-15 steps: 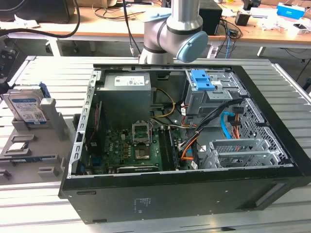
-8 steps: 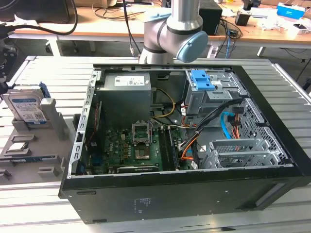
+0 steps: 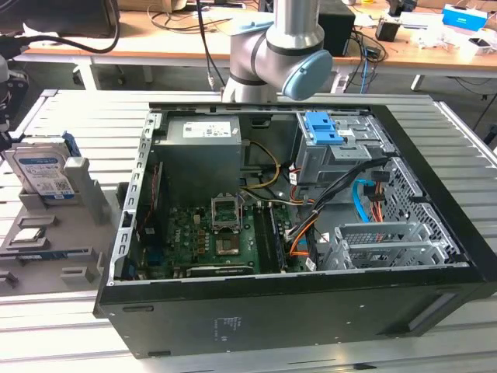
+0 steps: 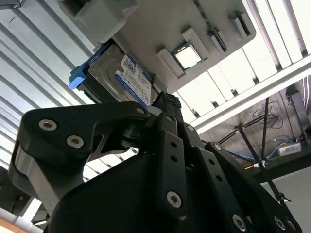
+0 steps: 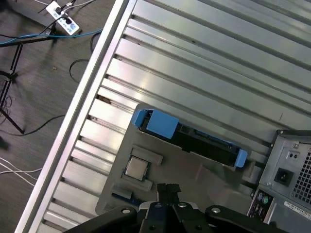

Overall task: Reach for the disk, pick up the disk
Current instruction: 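Pick up the disk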

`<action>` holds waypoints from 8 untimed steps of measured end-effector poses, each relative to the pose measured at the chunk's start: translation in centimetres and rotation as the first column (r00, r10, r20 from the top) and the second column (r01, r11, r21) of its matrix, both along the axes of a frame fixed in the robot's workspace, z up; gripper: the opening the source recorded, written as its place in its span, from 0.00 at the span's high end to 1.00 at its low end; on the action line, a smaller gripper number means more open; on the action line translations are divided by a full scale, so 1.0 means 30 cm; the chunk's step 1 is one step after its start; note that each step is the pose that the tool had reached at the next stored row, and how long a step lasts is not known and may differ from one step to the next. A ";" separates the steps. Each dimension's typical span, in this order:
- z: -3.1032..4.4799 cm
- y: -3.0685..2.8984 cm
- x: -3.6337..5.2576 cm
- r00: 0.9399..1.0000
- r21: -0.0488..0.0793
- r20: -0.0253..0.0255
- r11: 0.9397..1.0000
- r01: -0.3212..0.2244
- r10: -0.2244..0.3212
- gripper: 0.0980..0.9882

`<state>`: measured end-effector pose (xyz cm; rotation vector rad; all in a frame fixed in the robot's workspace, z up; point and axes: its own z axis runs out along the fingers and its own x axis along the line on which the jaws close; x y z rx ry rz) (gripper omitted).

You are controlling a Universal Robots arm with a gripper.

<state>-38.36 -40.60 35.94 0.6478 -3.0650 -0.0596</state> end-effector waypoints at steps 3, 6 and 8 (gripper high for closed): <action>0.000 0.000 0.000 1.000 0.000 0.000 1.000 -0.029 0.029 0.99; 0.000 0.000 0.000 0.997 0.000 0.000 0.997 -0.073 0.073 0.99; 0.000 0.000 0.000 0.994 0.000 0.000 0.994 -0.106 0.106 0.99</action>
